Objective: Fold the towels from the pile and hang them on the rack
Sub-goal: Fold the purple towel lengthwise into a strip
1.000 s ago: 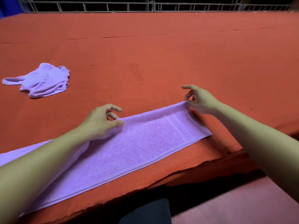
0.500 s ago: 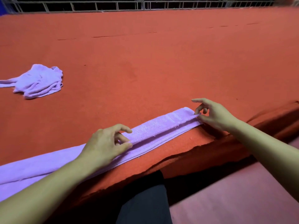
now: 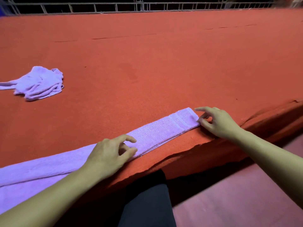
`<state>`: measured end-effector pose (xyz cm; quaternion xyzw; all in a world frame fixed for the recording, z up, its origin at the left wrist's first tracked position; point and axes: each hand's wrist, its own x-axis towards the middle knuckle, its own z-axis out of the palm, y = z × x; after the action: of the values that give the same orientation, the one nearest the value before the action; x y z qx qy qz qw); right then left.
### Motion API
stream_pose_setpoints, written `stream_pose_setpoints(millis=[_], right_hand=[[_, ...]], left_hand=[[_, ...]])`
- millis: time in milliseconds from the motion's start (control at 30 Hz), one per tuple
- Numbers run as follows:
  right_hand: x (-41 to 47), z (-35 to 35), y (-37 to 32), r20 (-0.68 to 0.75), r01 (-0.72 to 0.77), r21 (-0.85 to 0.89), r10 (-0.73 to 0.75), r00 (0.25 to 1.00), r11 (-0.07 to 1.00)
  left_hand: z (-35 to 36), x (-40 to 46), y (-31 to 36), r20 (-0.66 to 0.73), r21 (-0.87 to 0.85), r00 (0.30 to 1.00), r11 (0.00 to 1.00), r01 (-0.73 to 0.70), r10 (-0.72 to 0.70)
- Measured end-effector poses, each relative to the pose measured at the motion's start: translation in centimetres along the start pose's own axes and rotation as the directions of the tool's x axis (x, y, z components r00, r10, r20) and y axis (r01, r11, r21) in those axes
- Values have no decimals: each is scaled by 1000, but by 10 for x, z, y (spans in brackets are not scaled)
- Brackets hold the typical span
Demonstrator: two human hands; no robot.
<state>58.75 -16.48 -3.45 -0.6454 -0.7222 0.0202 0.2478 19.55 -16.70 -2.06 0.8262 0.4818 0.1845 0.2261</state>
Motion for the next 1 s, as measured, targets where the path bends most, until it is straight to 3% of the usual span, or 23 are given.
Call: stream_pose_setpoints(millis=[167, 400, 600, 733, 1000], right_hand=[[8, -7, -19, 0, -16, -44, 16, 1000, 999], [26, 13, -124, 6, 75, 203, -78, 997, 976], [35, 72, -250, 74, 284, 314, -321, 944, 906], [42, 116, -336, 124, 406, 370, -477, 870, 836], [34, 163, -421, 200, 434, 415, -545, 814, 800]], left_hand=[[-6, -7, -4, 56, -84, 998, 996, -7, 12], [-52, -29, -30, -172, -197, 984, 980, 22, -57], [-121, -99, -103, -342, -133, 917, 976, 171, -207], [-164, -173, -163, -433, -93, 841, 944, 316, -324], [-177, -223, -224, -388, 80, 876, 936, 342, -286]])
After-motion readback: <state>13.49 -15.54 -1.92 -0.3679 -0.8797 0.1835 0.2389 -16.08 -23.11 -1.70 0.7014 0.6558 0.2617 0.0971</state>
